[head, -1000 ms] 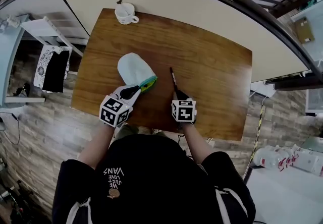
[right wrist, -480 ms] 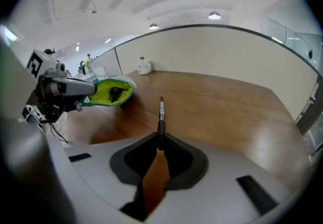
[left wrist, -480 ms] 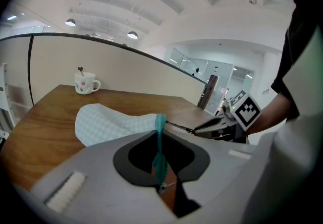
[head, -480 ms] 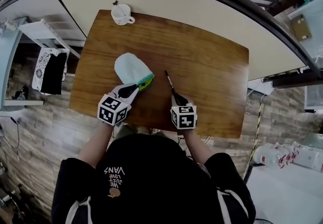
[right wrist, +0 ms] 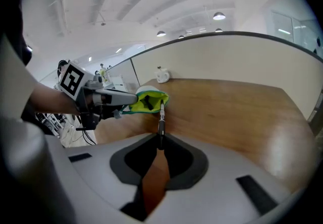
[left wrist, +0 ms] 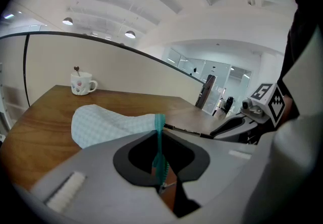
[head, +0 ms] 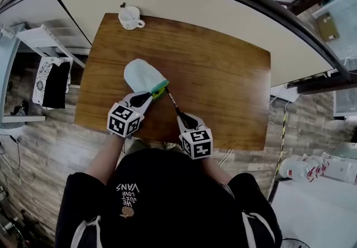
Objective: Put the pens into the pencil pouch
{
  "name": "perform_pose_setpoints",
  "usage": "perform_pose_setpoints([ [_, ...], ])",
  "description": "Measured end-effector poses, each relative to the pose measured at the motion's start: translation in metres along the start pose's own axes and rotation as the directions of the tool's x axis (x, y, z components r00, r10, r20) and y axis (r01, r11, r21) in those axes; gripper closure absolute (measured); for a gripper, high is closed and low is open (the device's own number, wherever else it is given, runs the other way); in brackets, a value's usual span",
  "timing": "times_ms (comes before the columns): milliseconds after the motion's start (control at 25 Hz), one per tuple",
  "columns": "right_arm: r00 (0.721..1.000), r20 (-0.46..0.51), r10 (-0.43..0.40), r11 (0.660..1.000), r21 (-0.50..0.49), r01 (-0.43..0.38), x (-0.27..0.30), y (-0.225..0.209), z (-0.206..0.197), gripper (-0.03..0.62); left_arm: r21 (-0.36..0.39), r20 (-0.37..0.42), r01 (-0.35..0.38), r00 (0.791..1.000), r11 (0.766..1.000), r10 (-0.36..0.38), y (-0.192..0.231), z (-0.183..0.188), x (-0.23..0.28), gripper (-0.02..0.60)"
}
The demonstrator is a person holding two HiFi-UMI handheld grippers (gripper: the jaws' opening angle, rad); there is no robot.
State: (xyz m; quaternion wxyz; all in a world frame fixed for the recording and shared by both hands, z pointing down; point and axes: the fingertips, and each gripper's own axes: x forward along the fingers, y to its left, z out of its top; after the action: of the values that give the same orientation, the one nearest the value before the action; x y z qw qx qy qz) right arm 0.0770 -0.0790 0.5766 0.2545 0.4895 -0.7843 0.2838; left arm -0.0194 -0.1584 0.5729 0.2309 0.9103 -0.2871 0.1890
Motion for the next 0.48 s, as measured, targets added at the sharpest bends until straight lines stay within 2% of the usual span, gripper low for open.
perform_pose_setpoints([
  [480,0.999,-0.014,0.044,0.996,-0.071,-0.045,0.025,0.018,0.017,0.539,0.004,-0.001,0.037,0.999,0.999,-0.037,-0.007,-0.004,-0.003,0.543],
])
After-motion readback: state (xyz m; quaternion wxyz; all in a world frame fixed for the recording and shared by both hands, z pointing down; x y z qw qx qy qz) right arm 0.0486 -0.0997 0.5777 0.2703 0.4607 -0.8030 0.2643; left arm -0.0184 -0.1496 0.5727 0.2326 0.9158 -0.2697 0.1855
